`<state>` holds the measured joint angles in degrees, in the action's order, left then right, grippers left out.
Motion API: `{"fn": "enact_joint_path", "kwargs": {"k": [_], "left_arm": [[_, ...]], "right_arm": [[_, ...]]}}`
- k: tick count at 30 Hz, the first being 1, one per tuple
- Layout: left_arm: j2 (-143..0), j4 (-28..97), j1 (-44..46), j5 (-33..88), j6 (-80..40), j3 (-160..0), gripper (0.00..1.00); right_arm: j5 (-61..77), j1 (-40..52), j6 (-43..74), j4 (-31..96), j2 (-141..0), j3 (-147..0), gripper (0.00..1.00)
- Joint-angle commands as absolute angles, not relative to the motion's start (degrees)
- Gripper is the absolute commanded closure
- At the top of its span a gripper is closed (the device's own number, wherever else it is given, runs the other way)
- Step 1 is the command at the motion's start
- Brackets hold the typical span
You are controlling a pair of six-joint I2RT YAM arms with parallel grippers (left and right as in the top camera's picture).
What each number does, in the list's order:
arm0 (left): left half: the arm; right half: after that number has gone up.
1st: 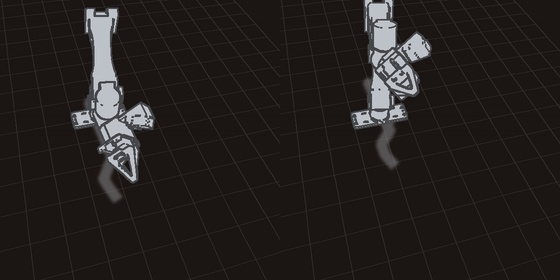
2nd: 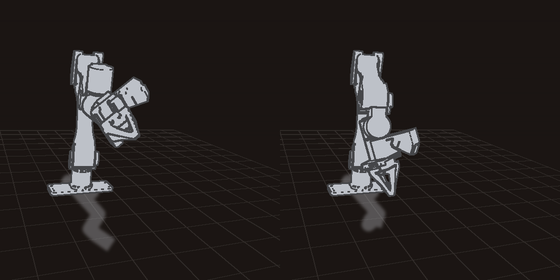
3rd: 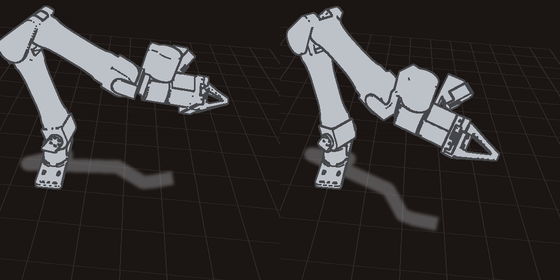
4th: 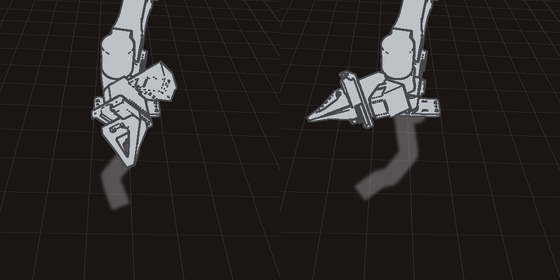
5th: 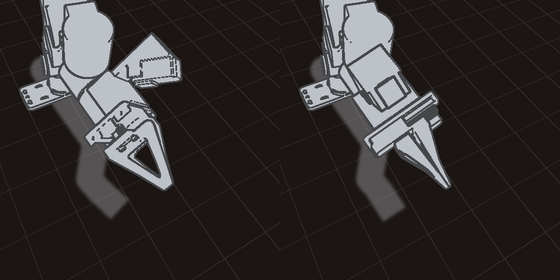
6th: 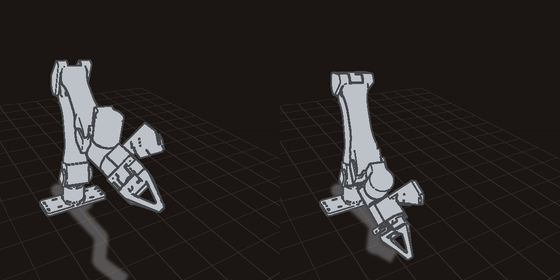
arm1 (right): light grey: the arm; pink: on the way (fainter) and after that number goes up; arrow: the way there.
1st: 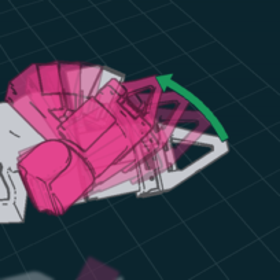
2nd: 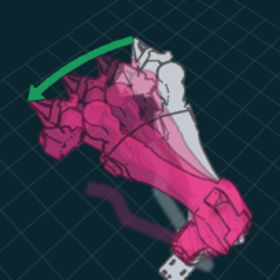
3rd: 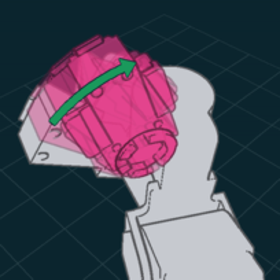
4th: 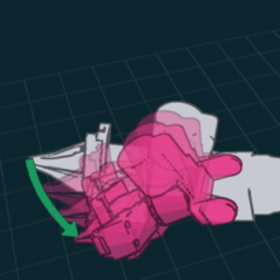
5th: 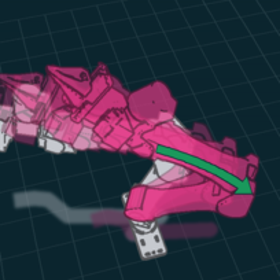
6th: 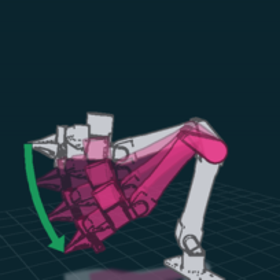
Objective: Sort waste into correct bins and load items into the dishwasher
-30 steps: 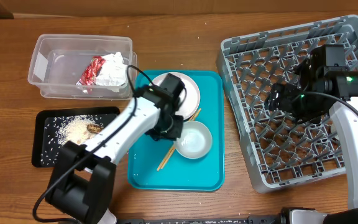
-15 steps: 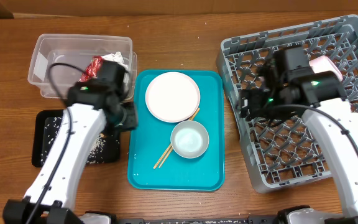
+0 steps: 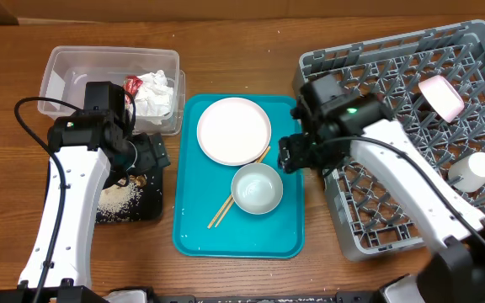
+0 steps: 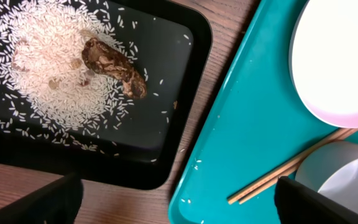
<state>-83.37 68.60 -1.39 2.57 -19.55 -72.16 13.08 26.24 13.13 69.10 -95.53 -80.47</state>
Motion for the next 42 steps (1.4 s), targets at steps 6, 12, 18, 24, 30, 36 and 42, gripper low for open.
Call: {"fn": "enact_joint_path", "kwargs": {"k": [6,12,18,24,30,36,42], "left_arm": [[-82.4,68.5,-1.6,2.7,-19.4,-73.2,0.0],[-82.4,68.4,-1.6,2.5,-19.4,-73.2,0.0],[-82.4,68.4,-1.5,2.5,-19.4,-73.2,0.0],[-82.4,68.4,-1.5,2.6,-19.5,-73.2,0.0],[-82.4,68.4,-1.5,2.6,-19.5,-73.2,0.0],[-82.4,68.6,-1.5,2.6,-19.4,-73.2,0.0],[-82.4,68.5,-1.5,2.5,-19.4,-73.2,0.0]], "right_arm": [[13.0,30.1,15.1,68.6,-105.0,-80.6,0.29],[12.9,32.1,15.1,65.7,-107.6,-79.5,0.32],[13.0,32.2,15.4,59.9,-107.6,-74.0,0.39],[13.0,32.2,16.6,57.0,-107.6,-70.4,0.62],[12.9,32.1,16.6,57.9,-107.3,-71.8,0.96],[4.7,32.0,18.1,61.9,-101.4,-78.3,0.96],[-7.6,29.1,18.1,63.2,-91.6,-84.2,0.96]]}}
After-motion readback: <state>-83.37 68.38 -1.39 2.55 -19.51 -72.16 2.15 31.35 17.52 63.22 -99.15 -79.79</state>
